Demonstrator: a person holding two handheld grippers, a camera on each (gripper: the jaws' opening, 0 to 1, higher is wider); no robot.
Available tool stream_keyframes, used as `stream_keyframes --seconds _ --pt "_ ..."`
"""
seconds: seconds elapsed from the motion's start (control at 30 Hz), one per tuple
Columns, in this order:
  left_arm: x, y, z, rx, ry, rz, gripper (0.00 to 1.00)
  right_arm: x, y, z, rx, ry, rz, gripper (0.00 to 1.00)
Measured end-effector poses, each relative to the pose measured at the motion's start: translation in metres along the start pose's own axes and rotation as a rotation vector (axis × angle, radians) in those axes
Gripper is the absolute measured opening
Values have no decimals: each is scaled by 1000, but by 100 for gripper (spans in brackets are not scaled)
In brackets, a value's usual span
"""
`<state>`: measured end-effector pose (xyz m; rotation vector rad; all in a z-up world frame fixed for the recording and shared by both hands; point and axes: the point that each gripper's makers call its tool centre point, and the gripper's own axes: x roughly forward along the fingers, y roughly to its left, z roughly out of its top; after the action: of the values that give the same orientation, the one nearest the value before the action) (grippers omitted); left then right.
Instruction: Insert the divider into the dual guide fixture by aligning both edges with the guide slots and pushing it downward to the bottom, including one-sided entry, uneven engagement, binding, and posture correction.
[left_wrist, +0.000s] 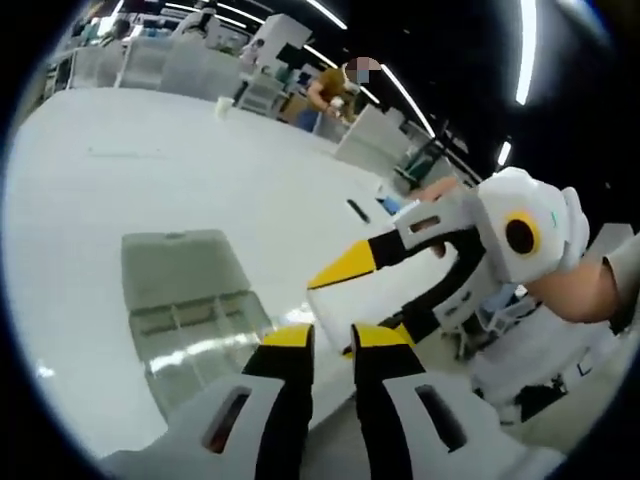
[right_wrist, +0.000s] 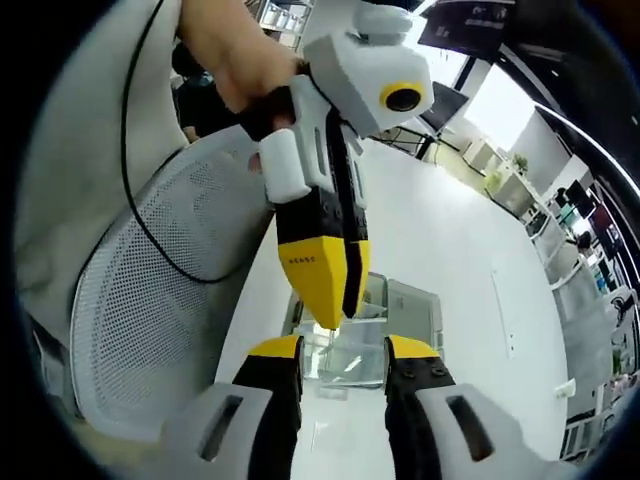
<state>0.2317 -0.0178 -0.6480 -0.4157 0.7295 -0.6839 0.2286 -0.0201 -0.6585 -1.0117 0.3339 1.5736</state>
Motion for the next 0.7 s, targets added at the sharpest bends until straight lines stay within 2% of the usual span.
stream_keyframes --seconds 0.7 --pt "1 0 2 -112 -14 -11 3 -5 0 8 -18 -15 -21 27"
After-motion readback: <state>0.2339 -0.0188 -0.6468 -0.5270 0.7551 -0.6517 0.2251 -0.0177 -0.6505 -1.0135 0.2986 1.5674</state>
